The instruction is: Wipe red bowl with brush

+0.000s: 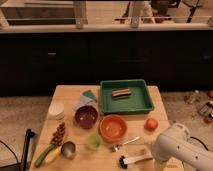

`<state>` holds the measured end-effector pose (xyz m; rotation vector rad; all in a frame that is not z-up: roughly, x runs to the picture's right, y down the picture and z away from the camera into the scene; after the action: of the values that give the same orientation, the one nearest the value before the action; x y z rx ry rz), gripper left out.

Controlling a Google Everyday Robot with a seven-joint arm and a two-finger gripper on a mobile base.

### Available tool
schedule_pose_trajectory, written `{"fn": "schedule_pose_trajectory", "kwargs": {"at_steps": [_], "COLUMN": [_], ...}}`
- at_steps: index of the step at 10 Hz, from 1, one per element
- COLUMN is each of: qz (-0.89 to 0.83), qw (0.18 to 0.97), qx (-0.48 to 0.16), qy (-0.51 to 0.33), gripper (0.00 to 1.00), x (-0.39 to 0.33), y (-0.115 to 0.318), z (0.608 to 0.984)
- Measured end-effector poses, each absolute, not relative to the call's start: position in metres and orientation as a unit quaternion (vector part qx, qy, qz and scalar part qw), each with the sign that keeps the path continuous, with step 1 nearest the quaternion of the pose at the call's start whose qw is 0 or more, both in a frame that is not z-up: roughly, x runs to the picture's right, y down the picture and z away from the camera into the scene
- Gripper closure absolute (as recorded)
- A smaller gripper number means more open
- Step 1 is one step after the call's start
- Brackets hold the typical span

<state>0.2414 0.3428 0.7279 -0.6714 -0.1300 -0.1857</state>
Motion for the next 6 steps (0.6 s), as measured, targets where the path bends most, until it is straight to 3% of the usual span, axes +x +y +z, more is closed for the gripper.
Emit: {"fn": "schedule_pose_trajectory", "kwargs": {"at_steps": [3,6], "qz": [-0.104,-0.108], "qw": [0.934,0.931], "qx": [-0.336,-0.343], "qy": [-0.064,-0.061], "gripper": [0.24,0.54], "x": [0.235,0.237], "y": [0.346,0.35], "z": [0.738,0.752]}}
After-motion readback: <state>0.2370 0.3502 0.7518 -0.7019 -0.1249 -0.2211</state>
